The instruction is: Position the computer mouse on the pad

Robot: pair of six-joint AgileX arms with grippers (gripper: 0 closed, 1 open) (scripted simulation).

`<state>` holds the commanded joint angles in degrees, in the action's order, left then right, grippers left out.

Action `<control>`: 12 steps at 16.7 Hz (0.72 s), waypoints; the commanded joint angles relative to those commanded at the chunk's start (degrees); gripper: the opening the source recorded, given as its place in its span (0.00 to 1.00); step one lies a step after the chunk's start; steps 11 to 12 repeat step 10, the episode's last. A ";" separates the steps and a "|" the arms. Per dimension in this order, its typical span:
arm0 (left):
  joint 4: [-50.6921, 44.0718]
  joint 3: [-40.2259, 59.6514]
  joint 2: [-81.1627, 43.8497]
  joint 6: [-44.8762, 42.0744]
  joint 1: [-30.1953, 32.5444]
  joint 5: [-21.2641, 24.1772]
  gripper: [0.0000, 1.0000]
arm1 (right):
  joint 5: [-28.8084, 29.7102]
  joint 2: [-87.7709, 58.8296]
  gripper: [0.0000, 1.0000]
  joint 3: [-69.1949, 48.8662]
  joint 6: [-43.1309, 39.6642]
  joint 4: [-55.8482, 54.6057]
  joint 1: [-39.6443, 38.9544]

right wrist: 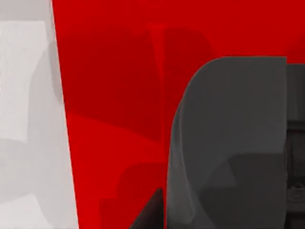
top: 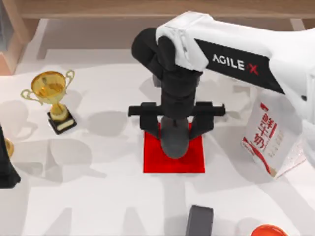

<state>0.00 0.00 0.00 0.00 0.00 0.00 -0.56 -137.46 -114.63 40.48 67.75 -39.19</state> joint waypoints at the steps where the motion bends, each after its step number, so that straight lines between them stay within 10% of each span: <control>1: 0.00 0.00 0.00 0.00 0.00 0.00 1.00 | 0.00 0.00 0.75 0.00 0.00 0.00 0.00; 4: 0.00 0.00 0.00 0.00 0.00 0.00 1.00 | 0.00 0.00 0.98 0.00 0.00 0.00 0.00; 12: 0.00 0.00 0.00 0.00 0.00 0.00 1.00 | 0.00 0.00 1.00 0.00 0.00 0.00 0.00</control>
